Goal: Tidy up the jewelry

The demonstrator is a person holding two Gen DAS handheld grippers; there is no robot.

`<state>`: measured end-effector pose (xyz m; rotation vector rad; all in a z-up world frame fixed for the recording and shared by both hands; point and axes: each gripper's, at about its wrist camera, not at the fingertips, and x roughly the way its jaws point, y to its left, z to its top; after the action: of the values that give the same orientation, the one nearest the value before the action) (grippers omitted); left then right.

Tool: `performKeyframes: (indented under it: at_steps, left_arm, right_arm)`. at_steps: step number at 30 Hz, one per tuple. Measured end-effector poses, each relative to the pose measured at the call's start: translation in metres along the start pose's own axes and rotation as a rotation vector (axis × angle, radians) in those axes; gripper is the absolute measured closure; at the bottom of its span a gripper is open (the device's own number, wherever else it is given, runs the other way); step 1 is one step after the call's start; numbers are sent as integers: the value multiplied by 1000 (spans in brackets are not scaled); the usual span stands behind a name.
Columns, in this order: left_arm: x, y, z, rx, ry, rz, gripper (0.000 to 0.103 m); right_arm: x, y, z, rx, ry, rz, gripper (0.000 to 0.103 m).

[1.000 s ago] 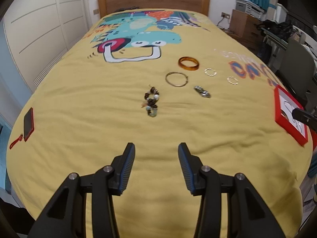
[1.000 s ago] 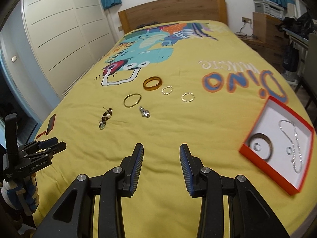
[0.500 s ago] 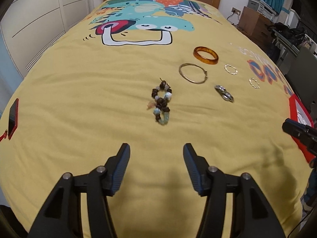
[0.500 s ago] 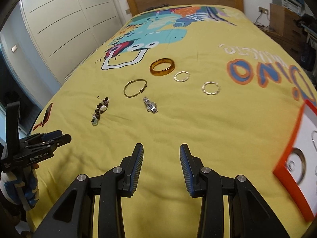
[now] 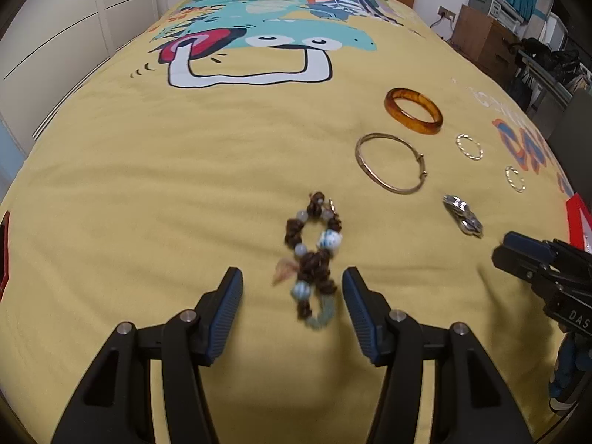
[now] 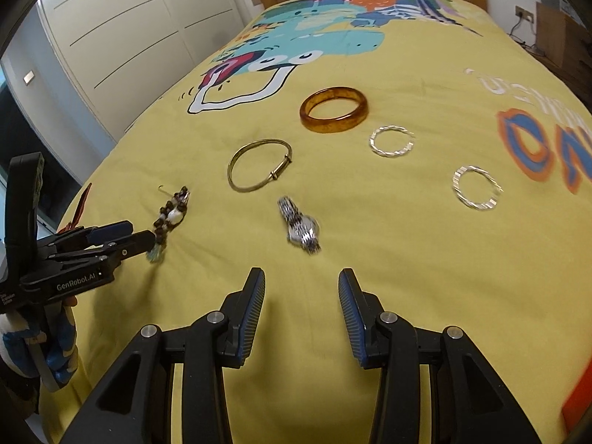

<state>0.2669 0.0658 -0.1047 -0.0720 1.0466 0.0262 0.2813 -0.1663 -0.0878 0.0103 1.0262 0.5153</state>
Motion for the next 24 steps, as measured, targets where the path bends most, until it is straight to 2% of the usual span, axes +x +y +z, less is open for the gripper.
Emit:
performKeyframes:
  at_steps: [11, 13, 14, 15, 17, 24]
  left_arm:
    - [33, -6, 12, 23, 13, 7, 50]
    - [35, -9, 12, 33, 9, 17, 54]
    - [34, -10, 11, 38, 5, 17, 61]
    - [34, -13, 11, 45, 2, 18, 73]
    - [33, -15, 12, 53, 5, 11, 89]
    - [15, -19, 5, 40, -9, 17, 89]
  right_arm:
    - [42, 5, 24, -33, 17, -13, 62]
    - [46, 7, 23, -37, 20, -19, 64]
    - [48, 9, 23, -44, 20, -29, 70]
    - [48, 9, 22, -47, 20, -37, 79]
    - [48, 7, 22, -39, 19, -36, 79]
    - [29, 9, 12, -36, -1, -36, 79]
